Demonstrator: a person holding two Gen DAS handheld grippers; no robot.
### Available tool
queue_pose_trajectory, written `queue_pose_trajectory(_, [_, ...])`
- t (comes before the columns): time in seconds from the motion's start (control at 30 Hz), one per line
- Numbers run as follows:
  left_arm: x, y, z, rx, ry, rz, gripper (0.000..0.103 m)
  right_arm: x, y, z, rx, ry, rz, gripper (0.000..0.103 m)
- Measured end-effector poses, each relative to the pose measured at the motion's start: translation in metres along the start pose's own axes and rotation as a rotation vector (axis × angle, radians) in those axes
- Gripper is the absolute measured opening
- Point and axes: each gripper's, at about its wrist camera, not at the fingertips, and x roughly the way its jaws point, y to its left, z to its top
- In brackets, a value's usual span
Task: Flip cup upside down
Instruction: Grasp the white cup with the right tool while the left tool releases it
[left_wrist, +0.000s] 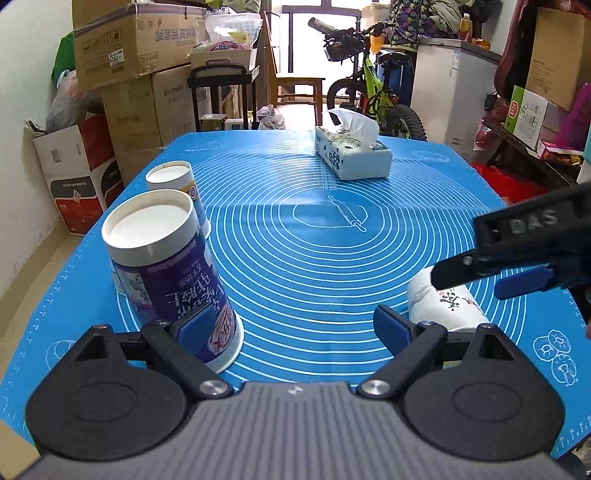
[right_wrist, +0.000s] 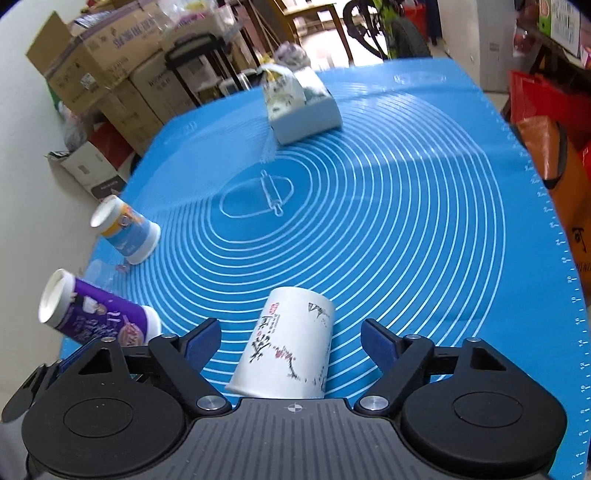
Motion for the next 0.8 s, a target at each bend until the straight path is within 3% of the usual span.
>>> queue_pose_trajectory(0.33, [0.008, 0.002, -0.002, -0.006, 0.020, 0.003, 0.092, 0.040, -0.004, 0.011, 0.046, 0.132, 0.027, 0.075])
queue_pose_trajectory(0.4, [0.008, 0.002, -0.002, -0.007, 0.022, 0.003, 0.092, 0.045, -0.004, 0.010, 0.049, 0.150, 0.030, 0.064])
queue_pose_trajectory(0.47, [0.008, 0.002, -0.001, -0.009, 0.023, 0.003, 0.092, 0.048, -0.006, 0.008, 0.062, 0.157, 0.052, 0.063])
queue_pose_trajectory(0.63, [0.009, 0.002, 0.001, -0.015, 0.020, 0.004, 0.092, 0.039, -0.012, 0.002, 0.046, 0.107, 0.094, 0.060])
queue_pose_trajectory(0.8, [0.008, 0.000, 0.003, -0.018, 0.013, 0.008, 0.092, 0.013, -0.009, -0.009, -0.057, -0.036, 0.057, 0.060])
